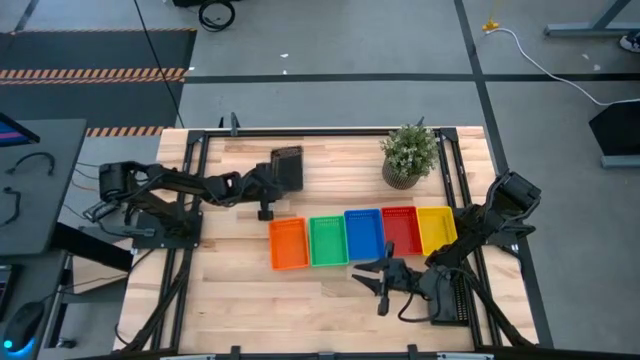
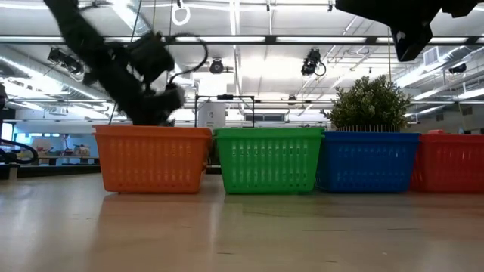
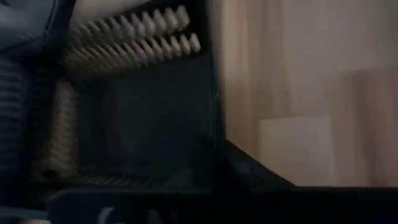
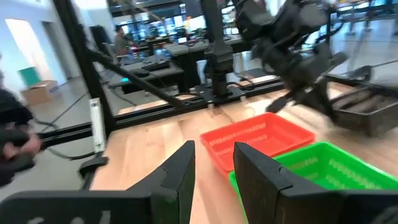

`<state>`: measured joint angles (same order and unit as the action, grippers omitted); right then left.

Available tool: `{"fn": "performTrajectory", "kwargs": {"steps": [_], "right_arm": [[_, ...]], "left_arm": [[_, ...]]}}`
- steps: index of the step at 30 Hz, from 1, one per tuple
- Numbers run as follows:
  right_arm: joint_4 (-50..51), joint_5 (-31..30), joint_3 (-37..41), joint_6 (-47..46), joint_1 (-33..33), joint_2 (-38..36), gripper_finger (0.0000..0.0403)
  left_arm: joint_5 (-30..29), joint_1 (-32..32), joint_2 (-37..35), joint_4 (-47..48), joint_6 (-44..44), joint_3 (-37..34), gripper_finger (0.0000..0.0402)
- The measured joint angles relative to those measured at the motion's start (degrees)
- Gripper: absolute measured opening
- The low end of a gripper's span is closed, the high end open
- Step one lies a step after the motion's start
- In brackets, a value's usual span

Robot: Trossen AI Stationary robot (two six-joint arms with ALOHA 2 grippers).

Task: Stack baskets by color
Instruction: Stack the top black bin on top of the bottom black bin

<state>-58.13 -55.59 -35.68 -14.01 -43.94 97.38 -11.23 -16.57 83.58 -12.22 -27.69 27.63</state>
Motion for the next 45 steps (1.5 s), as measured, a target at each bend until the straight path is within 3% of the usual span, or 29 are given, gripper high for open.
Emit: {"fn": "performTrajectory", "kwargs": {"steps": [3,7,12,16,19,23,31,39,45], "right_arm": [[-0.09,2.93,0.0,0.04,0.83,0.0,0.0115],[-0.23,10.38,-1.39,4.6,2.47,0.04,0.0115],[11.24,7.66,-9.57,13.98,2.82,-0.19,0.0115],[33.96,2.85,-20.66,16.92,4.75,-0.2,0.0115],[52.67,4.47,-30.19,14.23,7.08,-0.2,0.0116],[69.42,9.76,-40.2,12.66,10.7,0.02,0.013],[80.57,23.56,-44.11,9.24,19.5,0.09,0.0181],[85.59,26.91,-44.04,7.94,22.8,2.37,0.0179],[85.36,22.48,-44.04,9.14,23.07,3.56,0.0159]], "left_arm": [[-6.77,2.22,-2.8,12.74,-3.24,7.57,0.0012],[-7.73,7.3,-3.81,33.23,-0.45,21.42,0.001],[-7.58,17.6,-2.6,43.8,11.18,33.06,0.0008],[-7.67,25.6,-1.03,43.34,20.79,37.58,0.0009],[-9.24,29.82,1.22,43.42,24.92,39.03,0.0009],[-12.5,32.66,4.2,42.7,28.54,40.41,0.0009],[-14.08,33.22,8.08,42.08,31.68,41.46,0.001],[-14.07,33.6,8.28,40.26,33.05,41.45,0.0011],[-14.55,34.07,8.34,40.06,33.57,41.43,0.0011]]}}
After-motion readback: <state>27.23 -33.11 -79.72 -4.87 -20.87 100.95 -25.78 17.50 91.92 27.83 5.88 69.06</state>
